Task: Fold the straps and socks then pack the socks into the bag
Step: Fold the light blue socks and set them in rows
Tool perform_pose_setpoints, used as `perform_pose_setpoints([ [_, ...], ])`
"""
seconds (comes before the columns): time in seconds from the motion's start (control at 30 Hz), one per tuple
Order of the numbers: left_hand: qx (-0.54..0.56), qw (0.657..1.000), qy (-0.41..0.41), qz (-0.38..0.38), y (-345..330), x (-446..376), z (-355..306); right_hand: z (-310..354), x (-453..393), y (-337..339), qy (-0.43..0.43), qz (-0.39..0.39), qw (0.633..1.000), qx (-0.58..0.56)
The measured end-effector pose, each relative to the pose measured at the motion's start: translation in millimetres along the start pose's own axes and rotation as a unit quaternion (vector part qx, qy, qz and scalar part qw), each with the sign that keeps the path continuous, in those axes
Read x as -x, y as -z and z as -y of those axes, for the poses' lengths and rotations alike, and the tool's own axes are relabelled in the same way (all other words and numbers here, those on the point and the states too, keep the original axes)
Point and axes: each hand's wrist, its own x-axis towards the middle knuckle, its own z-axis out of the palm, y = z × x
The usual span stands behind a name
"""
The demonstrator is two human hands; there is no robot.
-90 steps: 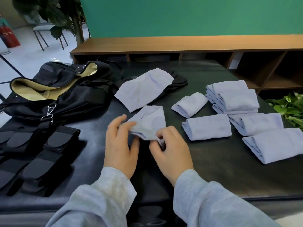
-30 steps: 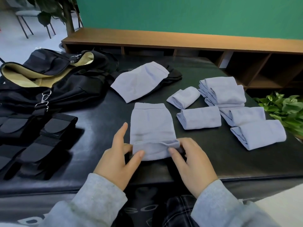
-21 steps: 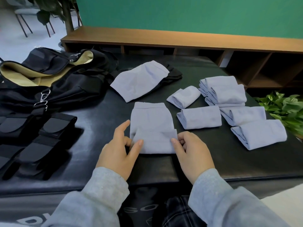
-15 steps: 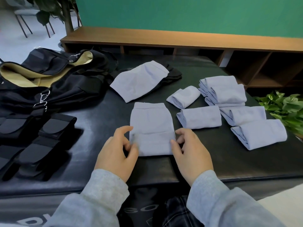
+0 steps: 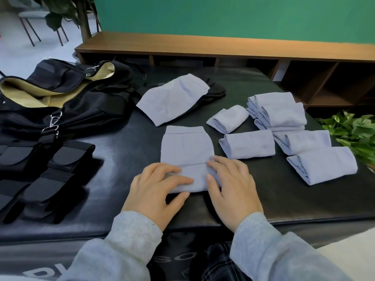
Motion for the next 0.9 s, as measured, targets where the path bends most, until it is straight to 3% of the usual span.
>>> perform_pose_setpoints([
  [0.13, -0.015, 0.998, 0.028, -0.06, -2.9, 0.1, -0.5, 1.0, -1.3, 2.0, 0.03, 0.029, 0.998, 0.042],
  [0.23, -0.043, 0.987, 0.108, -0.115, -4.5, -0.3, -0.9, 2.6, 1.0, 2.6, 0.079, 0.04, 0.996, 0.028],
  [0.33, -0.061, 0.972, 0.194, -0.114, -6.3, -2.0, -5.2, 3.2, 2.6, 2.6, 0.149, 0.075, 0.986, 0.031],
  [0.43, -0.116, 0.963, 0.22, -0.109, -10.0, -2.7, -6.2, 4.0, 2.0, 2.0, 0.197, 0.099, 0.974, 0.049],
  [0.5, -0.147, 0.959, 0.221, -0.104, -11.9, -4.0, -5.4, 4.0, 1.2, 2.0, 0.184, 0.091, 0.978, 0.035],
  [0.6, -0.149, 0.961, 0.203, -0.111, -9.7, -3.5, -4.6, 3.8, -3.0, 2.5, 0.096, 0.054, 0.994, 0.007],
  [0.73, -0.106, 0.981, 0.111, -0.121, -3.4, -0.1, -7.9, 3.2, -13.1, 0.9, -0.024, 0.033, 0.999, 0.014],
  [0.9, -0.137, 0.985, 0.064, -0.08, -4.7, -0.5, -8.4, 4.3, -15.1, -2.3, -0.007, 0.035, 0.998, 0.057],
])
